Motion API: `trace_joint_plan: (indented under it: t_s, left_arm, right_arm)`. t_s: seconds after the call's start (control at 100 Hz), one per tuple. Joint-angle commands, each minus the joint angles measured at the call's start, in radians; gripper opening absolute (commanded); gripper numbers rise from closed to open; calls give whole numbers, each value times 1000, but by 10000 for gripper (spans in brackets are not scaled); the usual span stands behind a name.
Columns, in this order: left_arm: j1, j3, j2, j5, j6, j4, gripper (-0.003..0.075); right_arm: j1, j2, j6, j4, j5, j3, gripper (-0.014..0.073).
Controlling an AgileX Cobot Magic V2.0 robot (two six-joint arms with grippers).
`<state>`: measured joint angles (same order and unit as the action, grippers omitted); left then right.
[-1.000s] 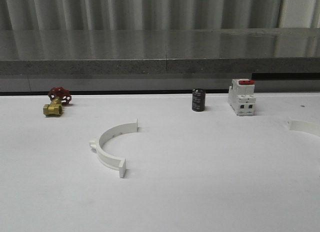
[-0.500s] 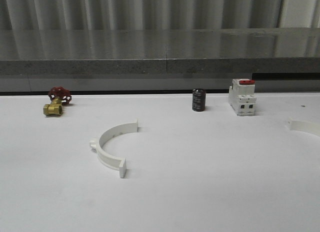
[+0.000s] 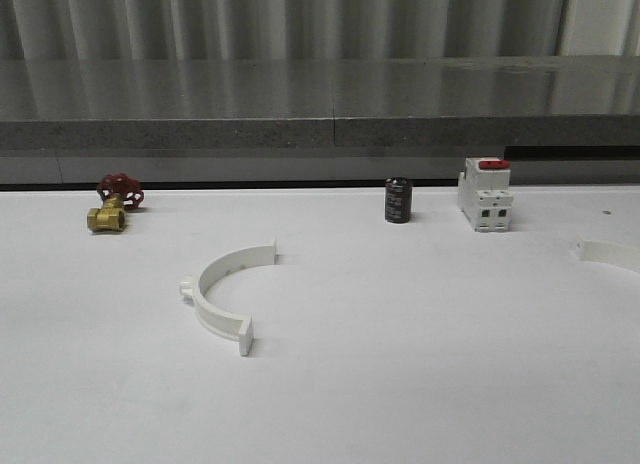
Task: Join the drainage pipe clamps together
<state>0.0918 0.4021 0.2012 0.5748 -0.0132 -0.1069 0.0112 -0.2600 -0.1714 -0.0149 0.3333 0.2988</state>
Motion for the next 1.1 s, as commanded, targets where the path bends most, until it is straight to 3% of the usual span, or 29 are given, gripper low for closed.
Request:
trace_joint_plan:
  t_s: [0.0,0.22,0.49,0.6,0.74,0.85,0.91,1.09]
  left_arm:
    - [-1,26,9,-76,-2,-16,-20]
    - [-1,26,9,-76,-2,-16,-20]
    - [-1,26,9,-76,-2,-16,-20]
    - [-1,26,9,-76,-2,-16,-20]
    - [-1,26,9,-76,-2,-16,-20]
    - [-1,26,9,-76,-2,-16,-20]
    - [-1,26,9,-76,-2,-16,-20]
    - [-1,26,9,-76,-2,-16,-20]
  right_arm:
    - [5,-141,0,-4,36,121,-69]
    - [5,-434,0,-4,146,319,-69]
    - [5,-616,0,-3,161,362,-55]
    - [5,-656,0,-3,191,362,78]
    - [5,-685,0,-3,205,362,418]
    - [4,-697,-4,-1,204,361,603]
    - [4,-697,-16,-1,195,361,640]
    - [4,-723,-49,-1,120,361,633]
